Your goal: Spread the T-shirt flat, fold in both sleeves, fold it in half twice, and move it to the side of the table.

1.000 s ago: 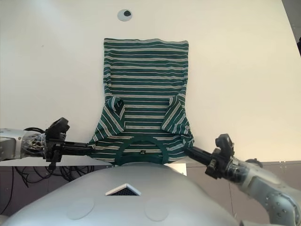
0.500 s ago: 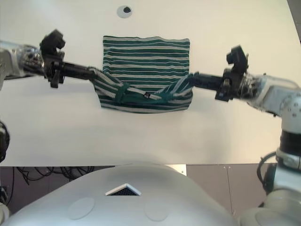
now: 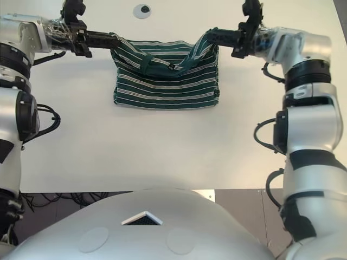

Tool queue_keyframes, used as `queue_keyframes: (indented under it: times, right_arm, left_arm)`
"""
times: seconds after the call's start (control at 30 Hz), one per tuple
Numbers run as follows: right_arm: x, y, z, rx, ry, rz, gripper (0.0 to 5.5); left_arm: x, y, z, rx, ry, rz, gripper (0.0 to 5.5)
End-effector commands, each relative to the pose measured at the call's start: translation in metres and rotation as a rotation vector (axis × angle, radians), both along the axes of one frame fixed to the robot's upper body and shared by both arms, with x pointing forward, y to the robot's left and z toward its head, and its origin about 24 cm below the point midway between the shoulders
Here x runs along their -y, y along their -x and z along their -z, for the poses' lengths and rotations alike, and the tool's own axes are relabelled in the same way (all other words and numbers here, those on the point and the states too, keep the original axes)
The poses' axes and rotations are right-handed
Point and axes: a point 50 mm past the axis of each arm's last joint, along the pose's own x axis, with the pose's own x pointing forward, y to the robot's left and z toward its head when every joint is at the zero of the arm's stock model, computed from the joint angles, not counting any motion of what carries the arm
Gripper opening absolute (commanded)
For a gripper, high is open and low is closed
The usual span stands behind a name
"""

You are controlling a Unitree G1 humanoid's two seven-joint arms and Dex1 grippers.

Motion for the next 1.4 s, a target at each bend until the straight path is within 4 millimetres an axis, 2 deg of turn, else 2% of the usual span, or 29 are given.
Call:
queue_keyframes:
  times: [0.03,0.23,0.4,0.53,0.6,0.7,0.9,1.03,1.1,1.23,1.4]
  right_arm:
    - [-0.006,-0.002,0.012,0.002,0.019,0.053,0.00]
    - [-0.001,-0.002,0.023,-0.008,0.021,0.147,0.00]
    - [-0.004,0.001,0.034,-0.030,0.039,0.174,0.00]
    - [-0.003,0.001,0.040,-0.033,0.030,0.255,0.00]
    - [-0.003,0.001,0.044,-0.056,0.005,0.319,0.32]
    - [0.001,0.001,0.051,-0.094,-0.034,0.444,0.86]
    - [0.004,0.006,0.063,-0.178,-0.082,0.588,1.90]
    - [0.011,0.007,0.063,-0.166,-0.120,0.623,2.56]
    - [0.014,0.006,0.060,-0.137,-0.143,0.625,2.65]
    - [0.021,0.003,0.049,0.006,-0.107,0.587,2.65]
    - [0.013,-0.003,0.032,0.256,0.039,0.448,2.65]
  left_arm:
    - [0.006,-0.002,0.012,0.037,-0.034,-0.049,0.03]
    - [0.008,-0.006,0.018,0.078,-0.015,-0.154,0.03]
    - [0.011,-0.002,0.034,0.084,-0.060,-0.171,0.03]
    - [0.014,-0.006,0.037,0.088,0.006,-0.309,0.03]
    - [0.016,-0.007,0.040,0.074,0.042,-0.375,0.00]
    - [0.019,-0.009,0.045,0.060,0.093,-0.514,0.56]
    - [0.029,-0.010,0.057,-0.004,0.135,-0.695,1.50]
    - [0.027,-0.017,0.047,0.002,0.243,-0.837,2.07]
    - [0.028,-0.021,0.041,0.003,0.300,-0.868,2.40]
    - [0.035,-0.029,0.026,0.102,0.340,-0.829,3.13]
    - [0.036,-0.026,0.008,0.384,0.268,-0.504,3.64]
